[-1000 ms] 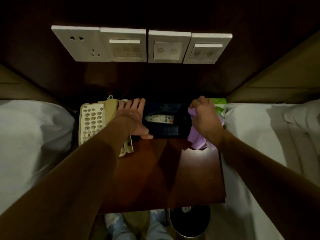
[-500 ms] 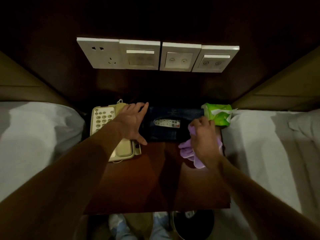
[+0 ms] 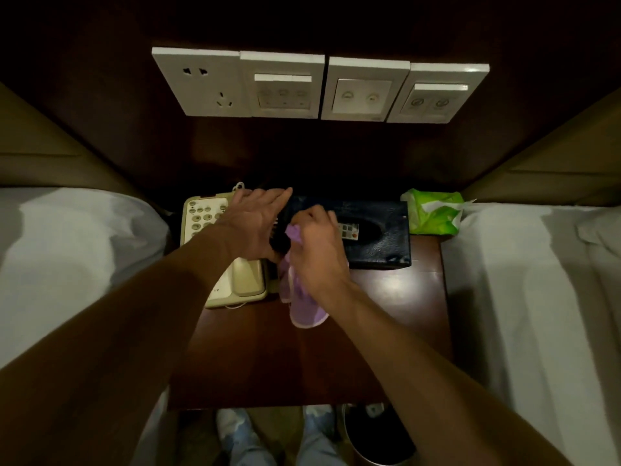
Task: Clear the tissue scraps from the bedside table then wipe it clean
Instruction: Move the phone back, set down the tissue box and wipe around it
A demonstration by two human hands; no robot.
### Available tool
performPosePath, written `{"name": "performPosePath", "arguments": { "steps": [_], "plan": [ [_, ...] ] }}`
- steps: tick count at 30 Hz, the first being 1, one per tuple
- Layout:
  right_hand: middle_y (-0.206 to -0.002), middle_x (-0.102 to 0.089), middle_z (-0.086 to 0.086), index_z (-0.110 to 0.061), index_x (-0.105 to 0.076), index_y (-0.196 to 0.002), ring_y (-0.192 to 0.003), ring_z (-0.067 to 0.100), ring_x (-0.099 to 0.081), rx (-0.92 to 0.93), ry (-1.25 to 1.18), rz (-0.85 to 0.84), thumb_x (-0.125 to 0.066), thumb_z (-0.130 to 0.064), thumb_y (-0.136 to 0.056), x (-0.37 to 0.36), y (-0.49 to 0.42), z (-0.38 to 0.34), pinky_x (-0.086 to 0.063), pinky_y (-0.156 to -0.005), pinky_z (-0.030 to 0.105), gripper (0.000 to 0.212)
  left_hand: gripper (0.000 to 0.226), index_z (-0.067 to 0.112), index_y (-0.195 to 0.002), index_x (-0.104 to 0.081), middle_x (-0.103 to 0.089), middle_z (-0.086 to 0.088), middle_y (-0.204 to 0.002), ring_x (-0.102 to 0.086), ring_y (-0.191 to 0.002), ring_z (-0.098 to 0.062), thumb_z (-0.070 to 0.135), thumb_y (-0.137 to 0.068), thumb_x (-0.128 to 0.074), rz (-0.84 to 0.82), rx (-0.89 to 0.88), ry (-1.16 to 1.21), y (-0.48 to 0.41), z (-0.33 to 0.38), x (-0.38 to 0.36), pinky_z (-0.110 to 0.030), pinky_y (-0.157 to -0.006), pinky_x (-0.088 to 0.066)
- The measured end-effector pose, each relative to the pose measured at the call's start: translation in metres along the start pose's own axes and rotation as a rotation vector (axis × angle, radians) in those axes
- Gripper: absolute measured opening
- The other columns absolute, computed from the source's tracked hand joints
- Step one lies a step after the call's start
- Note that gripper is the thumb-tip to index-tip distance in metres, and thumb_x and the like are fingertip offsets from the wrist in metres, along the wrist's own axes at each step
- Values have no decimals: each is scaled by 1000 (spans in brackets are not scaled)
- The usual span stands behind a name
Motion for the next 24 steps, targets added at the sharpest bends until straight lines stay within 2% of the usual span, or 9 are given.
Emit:
{"name": "performPosePath", "arguments": {
  "steps": [6, 11, 14, 16, 18, 20, 21, 23, 24],
  "plan": [
    [-130, -52, 14, -5, -59, -128, -117, 32, -42, 110, 168, -103, -57, -1, -87, -19, -28, -7, -38, -101, 35, 42, 136, 24, -164, -7, -24, 4, -165, -33, -143, -20, 74, -59, -78, -6, -5, 11, -3, -1, -2, -44, -118, -18],
    [-120, -56, 8, -11, -62, -118, -111, 28, -46, 97, 172, -3, -51, 4, -88, -3, -51, 4, -41, -94, 32, 36, 131, 23, -158, -19, -34, 6, -155, -41, -132, -21, 75, -54, -80, -1, -6, 26, -5, -3, -2, -46, -114, -24],
    [-123, -52, 11, -8, -61, -122, -113, 30, -44, 165, 159, -83, -50, 6, -89, -7, -53, 2, -44, -93, 36, 38, 125, 23, -153, -23, -39, 6, -148, -45, -128, -20, 82, -55, -75, 34, -18, 31, -3, -4, -4, -46, -112, -26],
    [-125, -51, 11, -7, -61, -124, -113, 31, -43, 216, 180, -106, -52, 2, -91, 1, -54, 9, -43, -94, 37, 35, 129, 22, -156, -22, -39, 5, -152, -44, -132, -20, 85, -56, -73, 45, -24, 50, -1, -4, -3, -45, -114, -23],
    [-123, -54, 11, -8, -67, -116, -112, 33, -46, 243, 258, -93, -56, -3, -91, 14, -51, 31, -40, -93, 41, 28, 136, 21, -160, -18, -36, 3, -157, -40, -137, -21, 89, -55, -71, 4, -15, 58, -1, -5, -2, -48, -120, -19],
    [-114, -61, 12, -10, -71, -99, -106, 36, -50, 153, 295, -10, -55, -12, -88, 33, -49, 75, -35, -88, 44, 19, 141, 22, -160, -15, -33, 2, -158, -36, -141, -23, 95, -51, -66, -27, 6, 41, -2, -4, 1, -51, -123, -14],
    [-111, -61, 11, -12, -70, -97, -104, 36, -52, 83, 293, 27, -50, -20, -87, 42, -48, 100, -35, -86, 43, 23, 143, 23, -160, -13, -32, 2, -159, -34, -142, -23, 98, -50, -64, -45, 15, 36, -2, -4, 2, -52, -123, -12],
    [-112, -59, 10, -13, -68, -105, -101, 36, -53, -59, 318, 63, -47, -26, -88, 57, -48, 134, -38, -87, 42, 30, 145, 24, -161, -10, -30, 3, -161, -31, -144, -23, 99, -49, -63, -70, 27, 35, -3, -3, 2, -51, -124, -9],
    [-113, -59, 14, -10, -68, -108, -100, 38, -53, -113, 334, 82, -52, -20, -89, 60, -48, 136, -39, -88, 43, 26, 145, 24, -161, -9, -28, 3, -162, -29, -146, -24, 98, -50, -63, -79, 34, 32, -3, -3, 2, -51, -124, -8]
  ]
}}
Point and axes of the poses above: each hand's wrist, its own y-axis away from the middle knuckle, its own x-axis out of the back of the hand, z = x × y, the point moved 6 cm from there along -y, towards the middle knuckle
